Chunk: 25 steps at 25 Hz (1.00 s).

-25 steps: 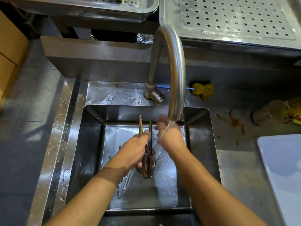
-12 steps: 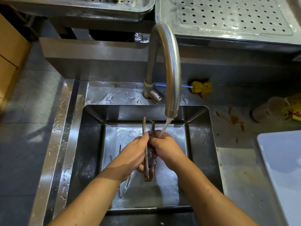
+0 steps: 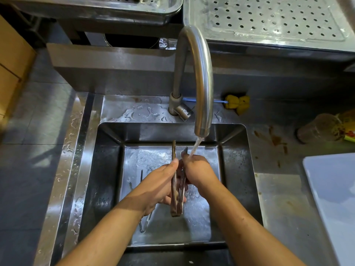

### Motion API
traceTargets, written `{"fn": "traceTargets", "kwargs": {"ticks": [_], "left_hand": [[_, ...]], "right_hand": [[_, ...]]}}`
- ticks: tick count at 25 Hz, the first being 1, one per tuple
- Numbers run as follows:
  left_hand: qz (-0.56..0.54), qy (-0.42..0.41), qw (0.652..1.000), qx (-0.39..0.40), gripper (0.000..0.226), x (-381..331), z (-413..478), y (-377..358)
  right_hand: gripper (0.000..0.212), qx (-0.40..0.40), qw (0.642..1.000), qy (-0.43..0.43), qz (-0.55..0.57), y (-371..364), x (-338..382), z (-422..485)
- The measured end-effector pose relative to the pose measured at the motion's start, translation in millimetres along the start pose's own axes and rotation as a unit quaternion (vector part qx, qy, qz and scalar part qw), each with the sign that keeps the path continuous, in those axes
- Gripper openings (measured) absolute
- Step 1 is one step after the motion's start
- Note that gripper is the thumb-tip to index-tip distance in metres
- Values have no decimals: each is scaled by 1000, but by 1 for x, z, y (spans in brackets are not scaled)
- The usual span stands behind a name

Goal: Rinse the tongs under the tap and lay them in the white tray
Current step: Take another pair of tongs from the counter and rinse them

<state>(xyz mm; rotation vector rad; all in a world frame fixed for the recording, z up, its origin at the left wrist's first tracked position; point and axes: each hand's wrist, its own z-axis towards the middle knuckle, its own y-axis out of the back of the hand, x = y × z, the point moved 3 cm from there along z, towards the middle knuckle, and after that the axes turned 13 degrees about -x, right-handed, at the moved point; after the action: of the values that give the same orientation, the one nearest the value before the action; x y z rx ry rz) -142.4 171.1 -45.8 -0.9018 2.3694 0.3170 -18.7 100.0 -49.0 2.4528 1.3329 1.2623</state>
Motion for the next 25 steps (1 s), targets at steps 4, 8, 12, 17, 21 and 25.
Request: {"fn": "traceTargets", "kwargs": {"ticks": [4,8,12,17,21,25], "left_hand": [[-16,21,999,-32,61,5,1,-4],[43,-7,998,-38,61,7,-3,-1],[365,-194,894,-175,27,-2,1,0],[457,-213,836,-217,6,-11,3,-13],[491,-207,827,-181,8,-20,6,-18],[369,-205,903,-82,22,-23,3,-14]], "right_hand": [[15,72,994,5,82,-10,-3,-8],[24,39,988,-64,139,-9,-10,-5],[25,5,970,-112,213,-9,-16,-7],[21,51,971,-100,210,-8,-28,-19],[39,83,967,-123,207,-12,-29,-23],[38,39,964,-127,231,-8,-17,-12]]}}
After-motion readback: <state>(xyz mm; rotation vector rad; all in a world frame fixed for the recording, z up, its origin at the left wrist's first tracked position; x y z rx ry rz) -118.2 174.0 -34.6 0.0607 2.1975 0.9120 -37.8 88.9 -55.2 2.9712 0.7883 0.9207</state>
